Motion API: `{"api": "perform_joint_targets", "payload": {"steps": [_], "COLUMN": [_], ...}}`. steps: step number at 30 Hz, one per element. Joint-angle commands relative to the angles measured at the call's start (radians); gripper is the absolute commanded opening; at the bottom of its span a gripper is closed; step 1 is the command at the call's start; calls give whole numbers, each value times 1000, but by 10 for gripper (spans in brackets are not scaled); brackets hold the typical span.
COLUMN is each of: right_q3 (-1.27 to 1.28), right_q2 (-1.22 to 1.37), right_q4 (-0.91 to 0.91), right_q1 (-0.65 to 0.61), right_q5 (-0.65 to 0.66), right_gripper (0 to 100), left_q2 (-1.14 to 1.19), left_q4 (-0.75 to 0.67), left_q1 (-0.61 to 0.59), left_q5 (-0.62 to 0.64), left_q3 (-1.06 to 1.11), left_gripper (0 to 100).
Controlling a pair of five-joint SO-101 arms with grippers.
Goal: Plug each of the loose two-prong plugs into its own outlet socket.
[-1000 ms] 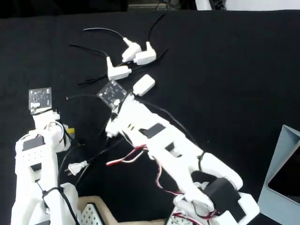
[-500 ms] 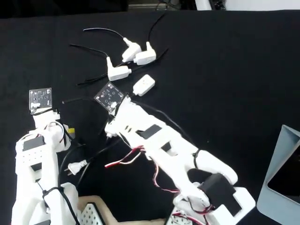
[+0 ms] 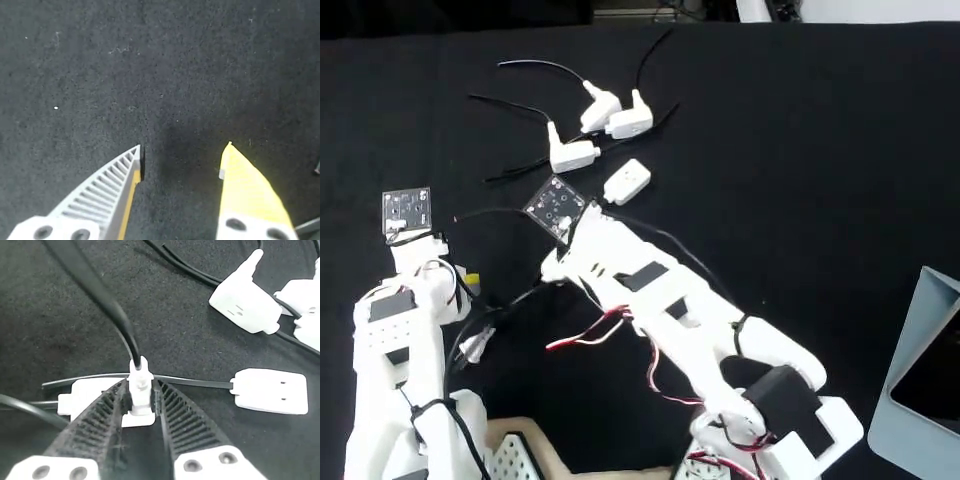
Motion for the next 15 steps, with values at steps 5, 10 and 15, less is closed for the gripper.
{"api": "perform_joint_targets", "payload": {"steps": [5,10,15], "right_q3": [12,16,16], "right_q2": [7,4,1], "right_q4": [37,38,40], "right_q1": [26,3,3], "right_q5": [5,-55,-242], "right_gripper": [11,11,11], "left_q2": [-9,-9,-9], "left_q4": [-12,-12,-12], "left_q1": [-1,-1,-1], "left_q5": [3,3,3], "left_q3": [-7,-7,-7], "left_gripper": [256,256,256]}}
